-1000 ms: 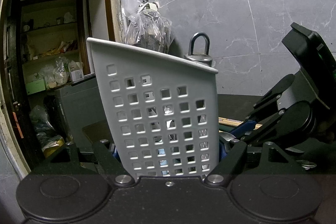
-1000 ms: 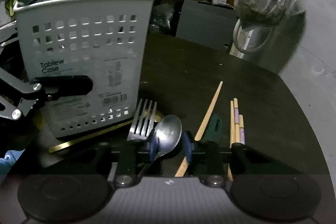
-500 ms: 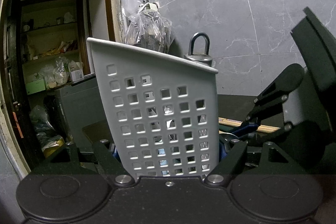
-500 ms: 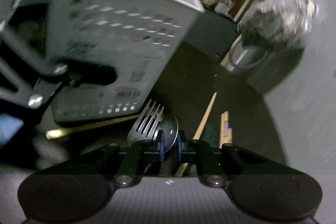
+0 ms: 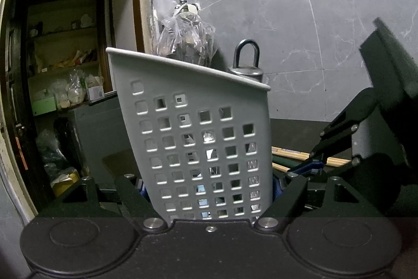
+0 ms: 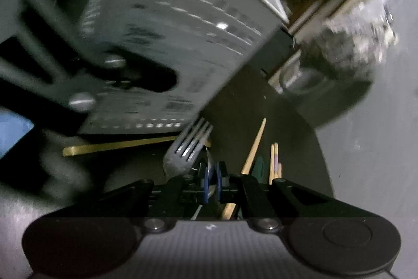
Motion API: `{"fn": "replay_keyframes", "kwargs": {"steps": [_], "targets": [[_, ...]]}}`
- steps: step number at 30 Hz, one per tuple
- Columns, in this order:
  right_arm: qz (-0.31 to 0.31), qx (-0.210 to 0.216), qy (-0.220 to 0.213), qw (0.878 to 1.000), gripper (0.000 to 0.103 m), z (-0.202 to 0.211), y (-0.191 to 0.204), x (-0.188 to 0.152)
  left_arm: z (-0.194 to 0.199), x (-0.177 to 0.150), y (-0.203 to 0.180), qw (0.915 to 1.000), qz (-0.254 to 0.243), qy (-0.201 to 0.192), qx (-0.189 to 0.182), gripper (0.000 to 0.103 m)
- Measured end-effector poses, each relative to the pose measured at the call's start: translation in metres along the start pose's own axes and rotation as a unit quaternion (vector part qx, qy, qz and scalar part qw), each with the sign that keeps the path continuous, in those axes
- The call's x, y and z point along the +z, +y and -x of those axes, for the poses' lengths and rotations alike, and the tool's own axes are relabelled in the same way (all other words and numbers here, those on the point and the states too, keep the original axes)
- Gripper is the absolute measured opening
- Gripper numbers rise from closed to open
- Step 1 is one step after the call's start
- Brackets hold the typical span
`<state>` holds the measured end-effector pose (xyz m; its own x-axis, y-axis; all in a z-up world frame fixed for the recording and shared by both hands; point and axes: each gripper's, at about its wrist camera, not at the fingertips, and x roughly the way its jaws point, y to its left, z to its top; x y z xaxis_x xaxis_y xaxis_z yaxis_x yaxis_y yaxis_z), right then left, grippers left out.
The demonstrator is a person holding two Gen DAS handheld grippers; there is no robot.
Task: Organize utensils
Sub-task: 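Lift the silver spoon and carry it over the white caddy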
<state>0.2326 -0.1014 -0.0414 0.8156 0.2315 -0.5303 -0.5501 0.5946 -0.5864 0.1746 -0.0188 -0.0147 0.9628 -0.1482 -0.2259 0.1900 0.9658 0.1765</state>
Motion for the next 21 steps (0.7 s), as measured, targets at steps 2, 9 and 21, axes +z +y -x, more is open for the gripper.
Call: {"fn": "replay_keyframes", "kwargs": {"steps": [2, 9, 21], "targets": [[-0.047, 0.020, 0.014, 0.999, 0.007, -0.005, -0.015, 0.000, 0.000, 0.000, 0.000, 1.0000, -0.001, 0.000, 0.000, 0.079], [-0.182, 0.062, 0.026, 0.981, 0.004, -0.015, -0.065, -0.013, 0.000, -0.001, 0.001, 1.0000, -0.001, 0.000, 0.000, 0.079], [-0.312, 0.031, -0.172, 0.934, 0.005, 0.072, -0.110, -0.023, 0.000, -0.001, 0.001, 1.0000, 0.001, -0.001, 0.000, 0.079]]}}
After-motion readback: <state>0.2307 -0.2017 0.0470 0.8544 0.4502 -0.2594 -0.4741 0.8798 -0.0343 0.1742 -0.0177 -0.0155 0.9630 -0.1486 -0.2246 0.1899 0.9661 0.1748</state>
